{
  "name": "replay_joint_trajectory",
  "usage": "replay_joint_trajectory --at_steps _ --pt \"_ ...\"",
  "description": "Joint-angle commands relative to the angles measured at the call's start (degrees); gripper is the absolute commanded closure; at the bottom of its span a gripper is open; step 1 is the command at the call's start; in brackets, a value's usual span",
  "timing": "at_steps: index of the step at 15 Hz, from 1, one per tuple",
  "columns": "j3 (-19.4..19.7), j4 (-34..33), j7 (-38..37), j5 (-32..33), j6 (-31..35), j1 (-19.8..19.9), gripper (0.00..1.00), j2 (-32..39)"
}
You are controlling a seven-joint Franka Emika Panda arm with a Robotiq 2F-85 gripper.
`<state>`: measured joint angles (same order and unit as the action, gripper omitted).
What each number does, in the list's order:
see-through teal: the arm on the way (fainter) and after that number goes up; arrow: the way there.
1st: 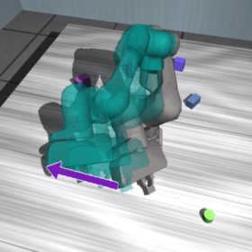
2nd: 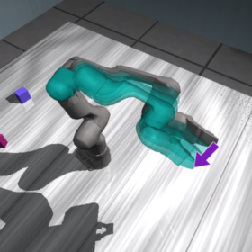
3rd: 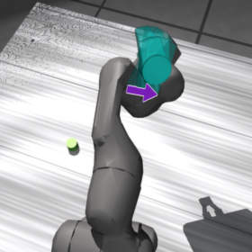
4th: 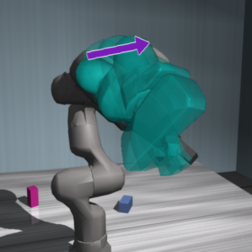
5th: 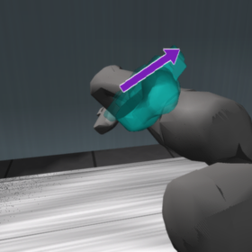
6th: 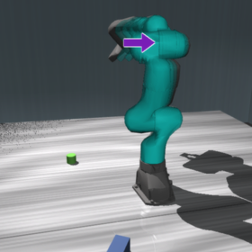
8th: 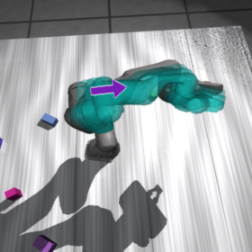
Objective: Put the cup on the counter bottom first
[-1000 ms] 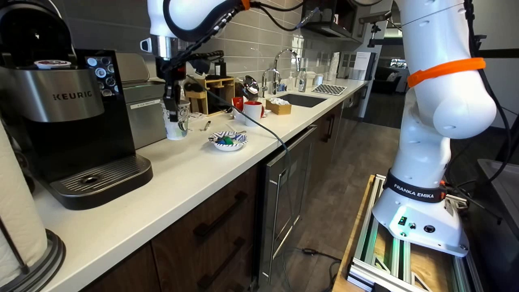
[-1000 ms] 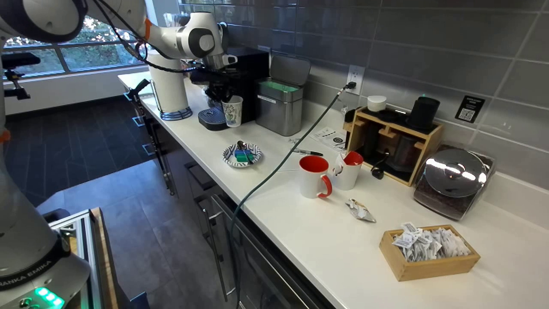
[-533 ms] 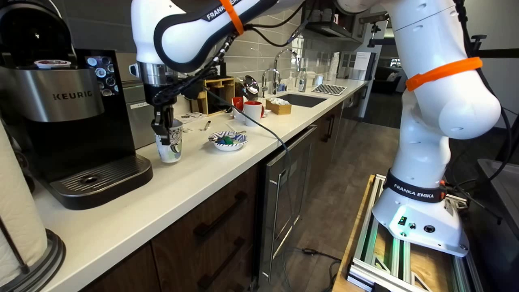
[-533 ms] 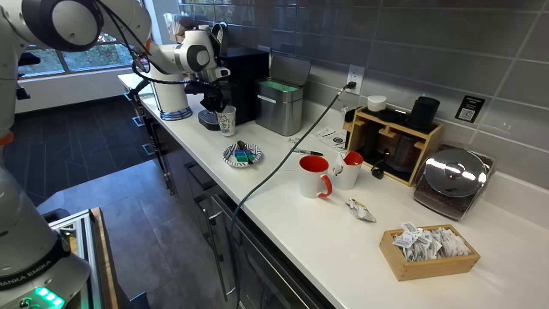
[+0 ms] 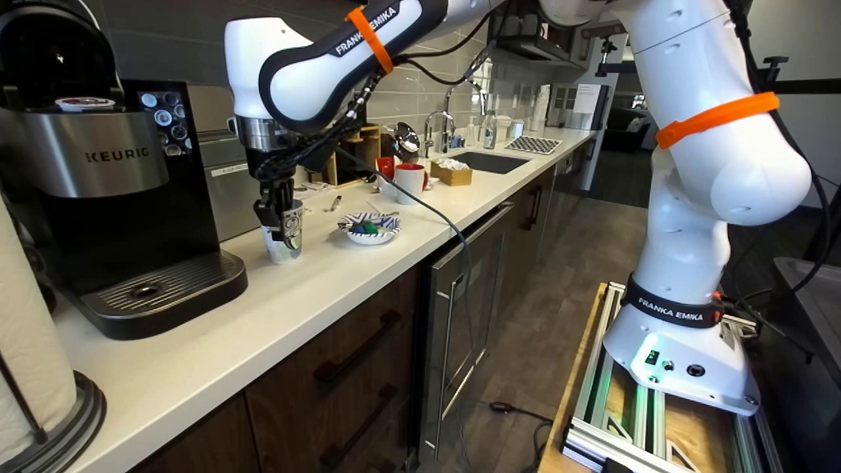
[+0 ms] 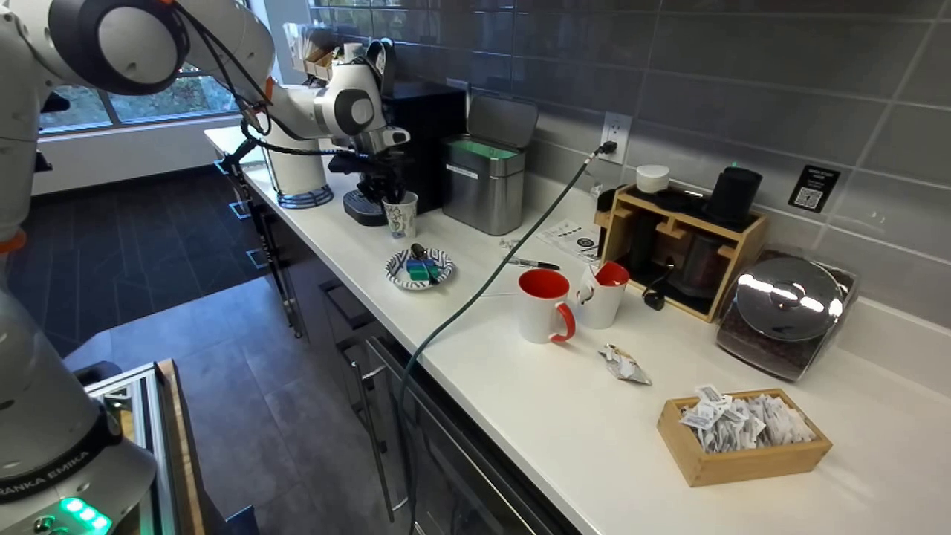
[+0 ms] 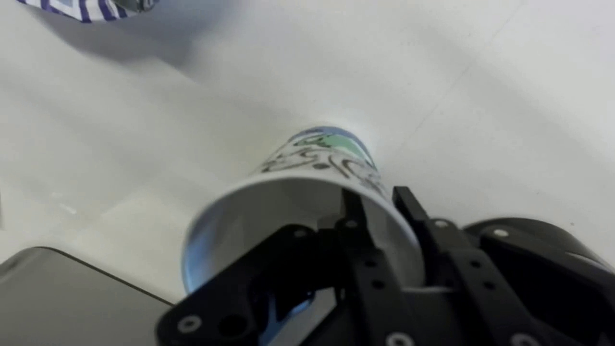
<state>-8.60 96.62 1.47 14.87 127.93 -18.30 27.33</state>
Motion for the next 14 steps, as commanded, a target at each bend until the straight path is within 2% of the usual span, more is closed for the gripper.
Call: replay_joint_trajectory --at_steps 1,6,7,13,14 --pt "-0.68 1.72 0.17 -2.56 0.56 1.68 0.43 -2.18" --pt "-1.65 3.8 1.29 -6.46 4.04 3.94 0.06 -8.36" --pt "-1.62 4.41 1.41 -6.82 5.06 4.21 0.01 -9.84" --pt "2.77 12.3 -4.81 -3.91 10.65 6.89 0.0 -18.27" --pt "1.51 6.5 -2.69 -4.52 7.71 6.03 0.0 -14.36"
